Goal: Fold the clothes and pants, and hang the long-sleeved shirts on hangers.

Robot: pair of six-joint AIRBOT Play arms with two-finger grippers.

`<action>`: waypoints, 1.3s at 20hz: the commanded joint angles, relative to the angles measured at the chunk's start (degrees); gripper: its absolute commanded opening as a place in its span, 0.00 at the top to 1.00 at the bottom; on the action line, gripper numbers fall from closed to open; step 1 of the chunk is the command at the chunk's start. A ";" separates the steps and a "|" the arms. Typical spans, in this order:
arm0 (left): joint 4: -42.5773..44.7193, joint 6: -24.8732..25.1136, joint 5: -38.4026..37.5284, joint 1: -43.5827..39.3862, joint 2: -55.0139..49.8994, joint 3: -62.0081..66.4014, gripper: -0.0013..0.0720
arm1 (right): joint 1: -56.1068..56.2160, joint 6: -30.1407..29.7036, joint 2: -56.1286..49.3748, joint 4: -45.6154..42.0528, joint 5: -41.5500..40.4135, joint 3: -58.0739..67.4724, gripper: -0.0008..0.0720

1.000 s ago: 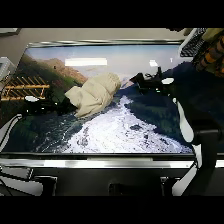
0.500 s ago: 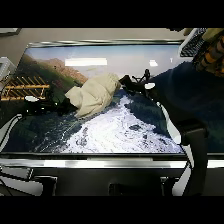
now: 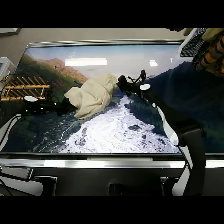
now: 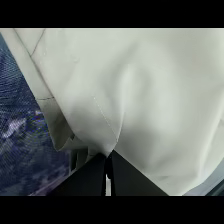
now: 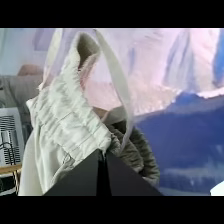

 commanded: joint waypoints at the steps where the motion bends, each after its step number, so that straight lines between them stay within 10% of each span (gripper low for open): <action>1: 0.02 -0.02 -2.58 2.08 0.90 0.33 0.97 | 0.13 -1.57 2.86 -3.30 0.39 0.04 0.94; 11: 9.90 -5.49 -10.08 6.69 16.87 0.33 0.97 | 0.13 18.25 26.82 -58.36 23.30 0.04 0.94; 18: 22.60 -16.41 -13.57 6.69 30.69 0.33 0.97 | 0.15 23.82 42.93 -76.78 48.09 0.04 0.94; 26: 24.70 -21.99 -15.21 6.69 35.56 0.33 0.97 | 0.20 27.12 48.26 -78.44 65.88 0.02 0.94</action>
